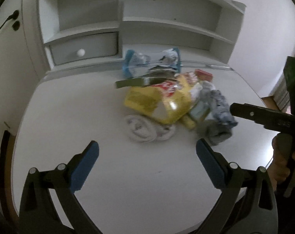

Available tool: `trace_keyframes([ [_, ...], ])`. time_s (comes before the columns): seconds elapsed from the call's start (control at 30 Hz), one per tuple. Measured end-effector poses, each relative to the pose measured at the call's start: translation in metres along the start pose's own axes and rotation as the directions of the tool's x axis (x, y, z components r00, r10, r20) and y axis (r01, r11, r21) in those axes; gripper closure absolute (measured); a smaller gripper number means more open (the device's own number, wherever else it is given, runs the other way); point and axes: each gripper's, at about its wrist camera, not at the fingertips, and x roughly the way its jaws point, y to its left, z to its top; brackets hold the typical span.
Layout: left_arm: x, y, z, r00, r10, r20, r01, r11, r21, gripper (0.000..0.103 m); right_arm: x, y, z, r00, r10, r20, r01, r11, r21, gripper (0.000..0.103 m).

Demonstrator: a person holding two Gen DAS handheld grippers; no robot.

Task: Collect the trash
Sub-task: 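Grasp the crumpled foil wrapper with the right gripper while the left gripper grasps the cigarette pack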

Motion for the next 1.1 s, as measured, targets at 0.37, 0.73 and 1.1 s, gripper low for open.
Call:
trace_keyframes([
  [0.37,0.017,0.011,0.032,0.999,-0.049,0.006,0.049,0.998,0.037,0.007,0.044,0.007,0.031,0.997,0.018,-0.078,-0.015,0.999,0.043,0.022],
  [0.73,0.075,0.027,0.114,0.97,-0.184,-0.158,0.198,0.977,0.082,0.007,0.013,-0.005,0.035,0.993,0.114,-0.028,-0.112,0.991,0.076,0.064],
  [1.1,0.134,0.029,0.134,0.915,-0.251,-0.315,0.293,0.952,0.091,0.007,-0.005,-0.014,0.03,0.991,0.127,-0.031,-0.125,0.991,0.055,0.064],
])
